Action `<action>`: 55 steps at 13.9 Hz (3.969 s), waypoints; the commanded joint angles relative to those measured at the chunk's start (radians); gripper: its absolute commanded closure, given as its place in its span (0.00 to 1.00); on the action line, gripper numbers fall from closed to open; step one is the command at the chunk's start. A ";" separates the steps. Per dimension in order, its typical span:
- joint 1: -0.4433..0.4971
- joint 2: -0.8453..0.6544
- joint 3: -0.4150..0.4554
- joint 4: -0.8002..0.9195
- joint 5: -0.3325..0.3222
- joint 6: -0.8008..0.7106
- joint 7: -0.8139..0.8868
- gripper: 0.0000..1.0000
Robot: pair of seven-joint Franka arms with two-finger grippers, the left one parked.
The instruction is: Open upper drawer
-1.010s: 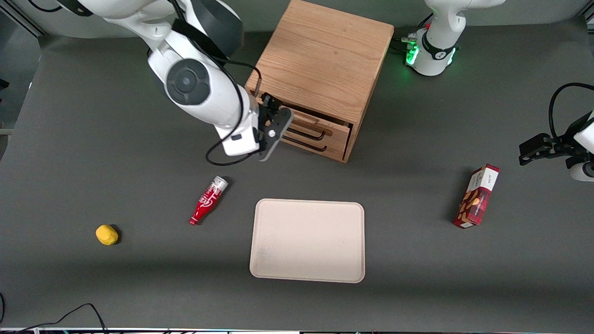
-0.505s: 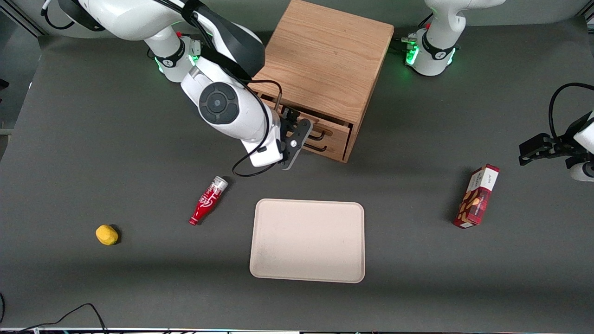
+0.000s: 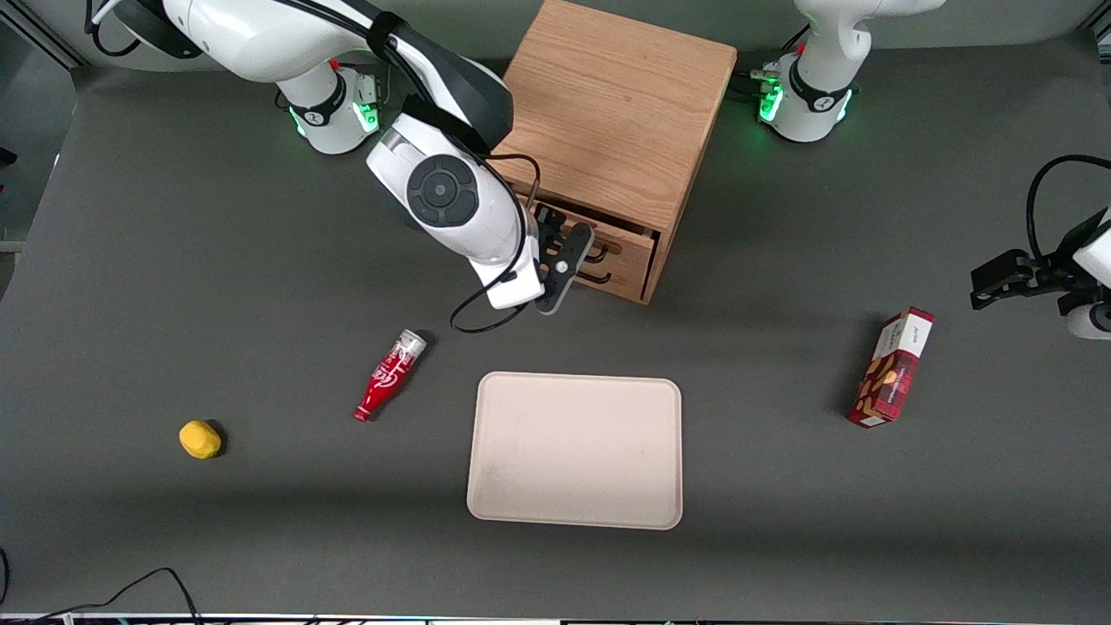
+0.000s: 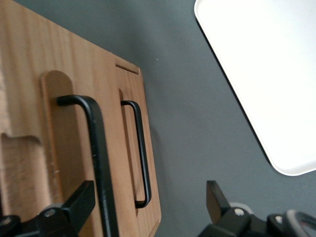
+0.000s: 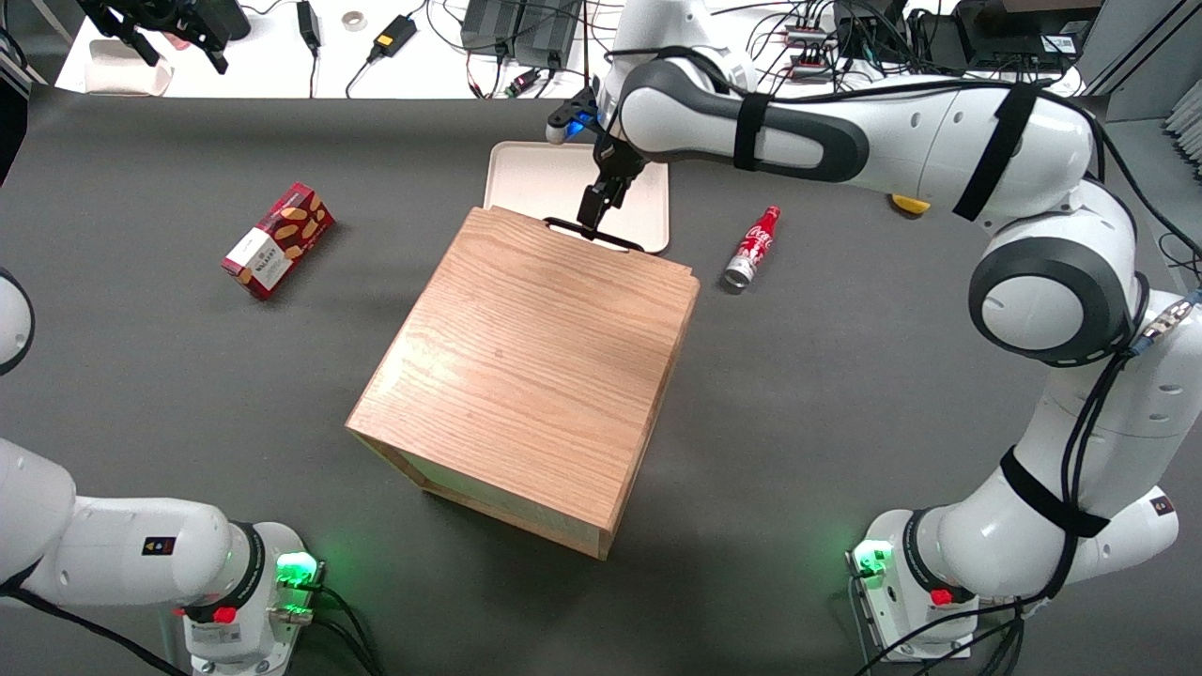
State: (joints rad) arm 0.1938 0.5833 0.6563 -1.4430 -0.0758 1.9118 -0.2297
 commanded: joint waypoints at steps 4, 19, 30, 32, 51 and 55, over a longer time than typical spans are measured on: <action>-0.004 0.016 0.003 -0.028 -0.085 0.047 -0.023 0.00; 0.007 0.056 -0.122 0.093 -0.073 0.047 -0.122 0.00; 0.004 0.101 -0.214 0.167 -0.039 0.101 -0.175 0.00; 0.001 0.105 -0.231 0.167 0.002 0.128 -0.175 0.00; -0.005 0.101 -0.270 0.225 0.162 0.119 -0.191 0.00; -0.008 0.073 -0.270 0.283 0.165 0.017 -0.198 0.00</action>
State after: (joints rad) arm 0.1856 0.6808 0.3915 -1.1922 0.0626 1.9774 -0.3991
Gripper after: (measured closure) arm 0.000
